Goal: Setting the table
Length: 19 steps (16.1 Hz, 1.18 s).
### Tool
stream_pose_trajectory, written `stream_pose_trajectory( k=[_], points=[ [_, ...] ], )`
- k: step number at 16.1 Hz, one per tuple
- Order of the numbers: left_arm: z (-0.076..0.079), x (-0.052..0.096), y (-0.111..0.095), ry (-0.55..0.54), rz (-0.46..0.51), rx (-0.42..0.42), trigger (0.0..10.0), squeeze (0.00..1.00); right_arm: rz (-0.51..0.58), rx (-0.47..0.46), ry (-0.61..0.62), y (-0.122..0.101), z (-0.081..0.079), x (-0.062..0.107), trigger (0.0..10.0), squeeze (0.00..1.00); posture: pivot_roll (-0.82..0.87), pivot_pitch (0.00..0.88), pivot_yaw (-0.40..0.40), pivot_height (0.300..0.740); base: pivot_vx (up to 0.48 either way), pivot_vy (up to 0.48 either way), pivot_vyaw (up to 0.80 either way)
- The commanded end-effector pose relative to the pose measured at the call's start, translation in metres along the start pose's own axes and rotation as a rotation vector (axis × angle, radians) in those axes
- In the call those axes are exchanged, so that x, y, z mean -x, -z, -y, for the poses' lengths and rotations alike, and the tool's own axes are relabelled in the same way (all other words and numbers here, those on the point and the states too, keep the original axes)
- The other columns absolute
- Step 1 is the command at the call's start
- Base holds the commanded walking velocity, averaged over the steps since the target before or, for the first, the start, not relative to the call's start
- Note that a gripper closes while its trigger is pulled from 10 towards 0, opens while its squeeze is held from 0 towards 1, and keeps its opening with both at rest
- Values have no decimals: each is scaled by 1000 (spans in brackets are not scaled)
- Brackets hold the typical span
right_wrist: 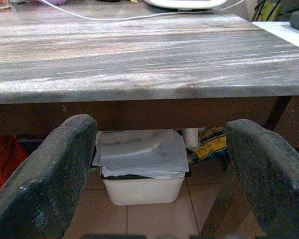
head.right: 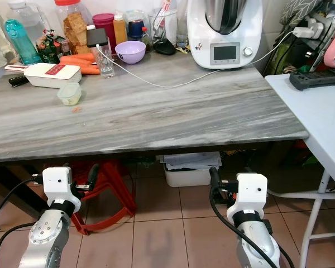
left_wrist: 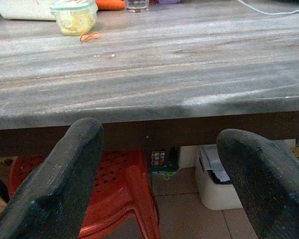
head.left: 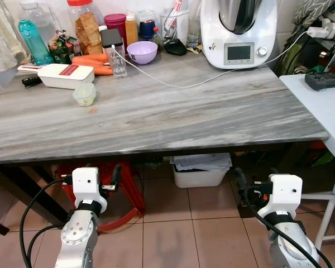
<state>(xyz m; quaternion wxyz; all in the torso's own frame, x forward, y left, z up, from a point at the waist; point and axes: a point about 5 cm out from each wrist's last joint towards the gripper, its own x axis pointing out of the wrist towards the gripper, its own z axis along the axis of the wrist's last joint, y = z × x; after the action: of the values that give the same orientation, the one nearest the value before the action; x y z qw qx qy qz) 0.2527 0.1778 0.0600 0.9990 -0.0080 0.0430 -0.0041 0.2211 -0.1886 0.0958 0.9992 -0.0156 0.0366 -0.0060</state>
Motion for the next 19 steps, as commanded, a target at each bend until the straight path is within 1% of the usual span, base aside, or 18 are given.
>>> stream_pose_trajectory(
  k=[1,17,19],
  points=[
    [-3,0,1,-14,-11,-15,10000,0,12,-3,-6,-3,-1,0,10000,0,-104,61,43,740,-240,0,0],
    [-6,0,2,-29,-18,-30,10000,0,28,-8,-31,-6,-4,-1,10000,0,-98,56,46,740,-280,0,0],
    [-6,-1,-1,-13,7,-44,10000,0,29,-7,-36,-6,-4,-1,10000,0,-98,56,46,740,-129,0,0]
  ],
)
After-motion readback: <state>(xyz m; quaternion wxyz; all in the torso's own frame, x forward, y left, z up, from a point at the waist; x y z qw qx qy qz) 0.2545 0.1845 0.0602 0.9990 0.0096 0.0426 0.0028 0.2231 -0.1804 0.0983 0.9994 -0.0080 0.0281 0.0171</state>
